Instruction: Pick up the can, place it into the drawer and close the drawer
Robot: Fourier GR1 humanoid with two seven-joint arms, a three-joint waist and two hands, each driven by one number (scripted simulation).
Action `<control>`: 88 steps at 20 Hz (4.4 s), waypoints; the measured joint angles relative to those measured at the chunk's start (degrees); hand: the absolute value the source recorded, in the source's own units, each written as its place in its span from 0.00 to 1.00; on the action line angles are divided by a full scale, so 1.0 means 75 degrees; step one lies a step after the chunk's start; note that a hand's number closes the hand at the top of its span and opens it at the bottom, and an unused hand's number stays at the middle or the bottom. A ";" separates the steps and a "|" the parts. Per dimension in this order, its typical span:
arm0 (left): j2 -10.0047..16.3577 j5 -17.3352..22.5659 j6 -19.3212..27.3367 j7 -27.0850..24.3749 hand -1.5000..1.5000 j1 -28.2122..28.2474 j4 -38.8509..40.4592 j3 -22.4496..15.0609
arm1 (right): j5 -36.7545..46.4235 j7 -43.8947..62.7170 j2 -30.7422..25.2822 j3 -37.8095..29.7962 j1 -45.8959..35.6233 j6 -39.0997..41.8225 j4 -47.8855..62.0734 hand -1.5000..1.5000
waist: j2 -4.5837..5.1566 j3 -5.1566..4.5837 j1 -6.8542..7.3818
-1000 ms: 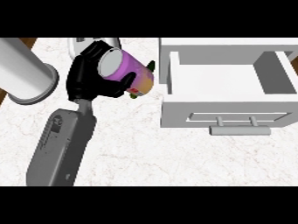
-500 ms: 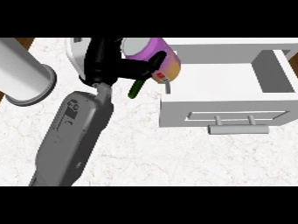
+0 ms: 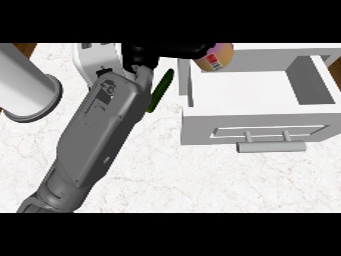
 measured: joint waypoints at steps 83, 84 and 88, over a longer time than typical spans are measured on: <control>0.0016 0.5809 0.2052 -0.3277 0.00 -0.3008 0.4496 -0.3622 | 0.8681 -0.1674 -0.0504 0.3897 -0.4017 -0.0818 0.0535 0.00 | 0.0061 -0.0001 0.0189; 0.0047 0.5755 0.2049 -0.3244 0.00 -0.2980 0.4487 -0.3621 | 0.8925 -0.1728 -0.0518 0.3993 -0.4227 -0.0975 0.0825 0.00 | 0.0051 -0.0003 0.0213; 0.0143 0.5605 0.2092 -0.3076 0.00 -0.2859 0.4308 -0.3589 | 1.0002 -0.2017 -0.0621 0.4533 -0.4862 -0.1520 0.1930 0.00 | 0.0022 -0.0002 0.0296</control>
